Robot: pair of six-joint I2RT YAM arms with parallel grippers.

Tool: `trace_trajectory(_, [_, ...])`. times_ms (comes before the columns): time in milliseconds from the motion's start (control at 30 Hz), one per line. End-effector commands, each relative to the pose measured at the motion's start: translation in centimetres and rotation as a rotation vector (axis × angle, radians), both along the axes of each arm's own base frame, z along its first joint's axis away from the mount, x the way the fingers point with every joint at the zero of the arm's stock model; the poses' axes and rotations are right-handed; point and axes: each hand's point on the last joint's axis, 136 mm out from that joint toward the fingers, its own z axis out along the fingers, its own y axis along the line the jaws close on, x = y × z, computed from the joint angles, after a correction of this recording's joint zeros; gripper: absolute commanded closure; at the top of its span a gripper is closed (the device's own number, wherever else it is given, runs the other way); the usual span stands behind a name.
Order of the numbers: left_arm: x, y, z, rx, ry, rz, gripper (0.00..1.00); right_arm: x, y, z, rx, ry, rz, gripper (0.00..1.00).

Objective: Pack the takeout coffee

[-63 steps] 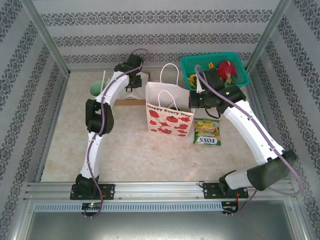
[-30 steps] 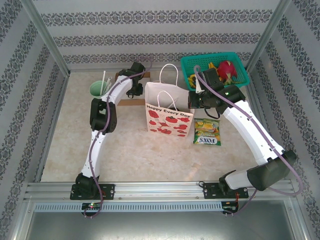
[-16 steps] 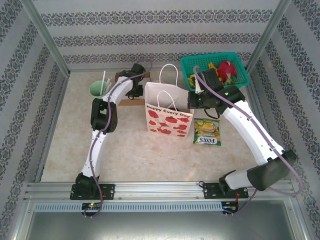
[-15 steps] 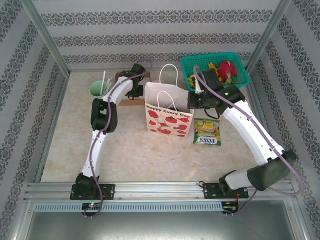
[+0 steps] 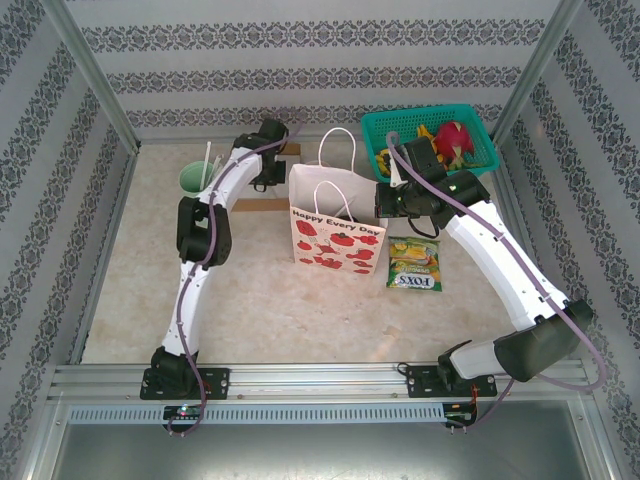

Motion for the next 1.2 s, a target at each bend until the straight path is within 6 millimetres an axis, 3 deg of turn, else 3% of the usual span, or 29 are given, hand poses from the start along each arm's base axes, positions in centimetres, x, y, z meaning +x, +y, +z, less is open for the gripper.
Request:
trace_trajectory(0, [0.1,0.9,5.3,-0.022,-0.084,0.026,1.0,-0.2,0.0,0.9,-0.009,-0.037,0.009,0.95])
trace_trajectory(333, [-0.7,0.7,7.4,-0.051,-0.098,0.025,1.0,-0.2,-0.1,0.9,-0.009,-0.041,0.006,0.94])
trace_trajectory(533, [-1.1,0.7,11.7,-0.084,-0.188,0.023,1.0,-0.1,0.2,1.2,0.008,-0.048,0.009,0.82])
trace_trajectory(633, [-1.6,0.7,14.3,-0.101,-0.242,0.018,1.0,0.0,0.0,2.0,0.018,-0.069,-0.009,0.68])
trace_trajectory(833, [-3.9,0.7,19.5,-0.153,-0.34,-0.021,1.0,-0.2,0.0,5.8,0.065,-0.194,-0.003,0.49])
trace_trajectory(933, [-5.9,0.7,22.5,-0.207,-0.395,-0.01,1.0,-0.5,0.8,8.8,0.078,-0.341,0.051,0.24])
trace_trajectory(967, [-6.5,0.6,23.6,-0.238,-0.419,-0.004,1.0,-0.6,1.2,10.1,0.081,-0.407,0.075,0.04])
trace_trajectory(1100, [-9.0,0.3,27.2,-0.345,-0.5,0.023,1.0,-1.0,3.7,14.9,0.091,-0.665,0.203,0.02])
trace_trajectory(1167, [-10.1,0.2,28.5,-0.388,-0.524,0.038,1.0,-1.4,5.7,16.4,0.102,-0.741,0.315,0.02])
